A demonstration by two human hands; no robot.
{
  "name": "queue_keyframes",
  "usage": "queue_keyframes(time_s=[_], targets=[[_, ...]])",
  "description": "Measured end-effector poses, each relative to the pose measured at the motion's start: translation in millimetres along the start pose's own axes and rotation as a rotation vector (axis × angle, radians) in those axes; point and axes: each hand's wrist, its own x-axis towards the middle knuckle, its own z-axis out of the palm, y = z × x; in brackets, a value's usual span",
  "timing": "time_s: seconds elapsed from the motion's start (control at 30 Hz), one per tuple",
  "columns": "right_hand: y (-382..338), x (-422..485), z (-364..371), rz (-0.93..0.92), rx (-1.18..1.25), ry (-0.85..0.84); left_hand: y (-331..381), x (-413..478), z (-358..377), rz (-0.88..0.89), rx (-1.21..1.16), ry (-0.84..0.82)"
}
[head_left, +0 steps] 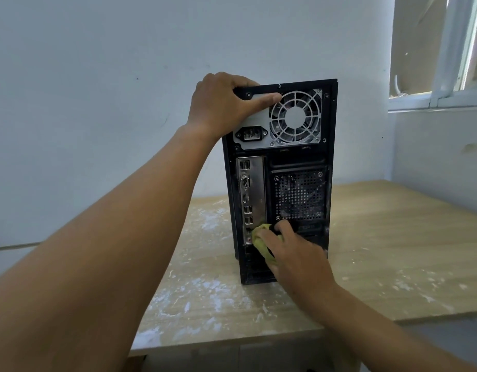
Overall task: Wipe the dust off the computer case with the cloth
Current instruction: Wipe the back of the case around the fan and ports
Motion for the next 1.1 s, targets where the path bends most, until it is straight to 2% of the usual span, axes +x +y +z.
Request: queue_keyframes(time_s=[0.27, 0.43, 0.53, 0.63, 1.1], targets=[[5.0, -0.2, -4.7, -0.013, 0.122, 0.047, -3.1, 2.3, 2.6, 0.001, 0.014, 0.009], [-5.9, 56.9, -37.5, -0.039, 0.238, 0.23, -4.2, 2.9, 2.6, 0.008, 0.025, 0.008], [-19.9, 94.9, -57.7, -0.025, 0.232, 0.266, -3.8, 3.3, 2.3, 0.014, 0.033, 0.008], [-29.2, 102.5, -56.1, -0.002, 0.121, 0.23, -4.5, 3.5, 1.4, 0.013, 0.027, 0.006], [-28.9, 12.6, 8.3, -0.162, -0.022, -0.063, -5.3, 3.9, 3.7, 0.0, 0.032, 0.006]])
